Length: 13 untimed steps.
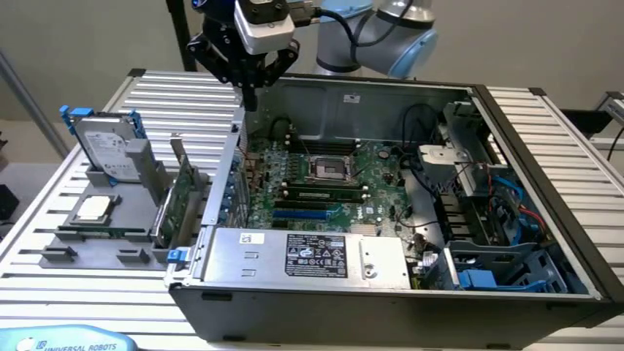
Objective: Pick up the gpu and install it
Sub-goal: 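Reach for the gpu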
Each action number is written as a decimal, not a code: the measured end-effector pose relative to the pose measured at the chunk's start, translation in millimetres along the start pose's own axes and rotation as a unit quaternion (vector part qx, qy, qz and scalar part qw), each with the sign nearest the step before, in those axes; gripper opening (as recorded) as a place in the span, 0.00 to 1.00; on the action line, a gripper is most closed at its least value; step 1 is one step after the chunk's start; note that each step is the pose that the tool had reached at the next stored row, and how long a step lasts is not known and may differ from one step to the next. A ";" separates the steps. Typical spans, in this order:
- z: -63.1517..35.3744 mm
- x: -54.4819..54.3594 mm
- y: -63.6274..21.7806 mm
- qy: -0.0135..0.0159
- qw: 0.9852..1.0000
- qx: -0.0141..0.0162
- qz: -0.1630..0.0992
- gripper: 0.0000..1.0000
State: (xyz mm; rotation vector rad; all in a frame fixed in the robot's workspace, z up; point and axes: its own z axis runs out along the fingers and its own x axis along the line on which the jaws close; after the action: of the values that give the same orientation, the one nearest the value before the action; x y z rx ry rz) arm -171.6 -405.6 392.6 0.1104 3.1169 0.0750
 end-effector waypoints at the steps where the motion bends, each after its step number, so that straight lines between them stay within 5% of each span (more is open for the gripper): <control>1: -0.2 4.6 -1.4 0.000 1.000 0.000 0.000 0.11; 13: -1.9 57.3 -22.8 -0.002 1.000 0.000 0.000 0.11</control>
State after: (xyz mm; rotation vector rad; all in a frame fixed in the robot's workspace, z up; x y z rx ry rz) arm -230.3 -424.3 392.3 0.1102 3.1138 0.0751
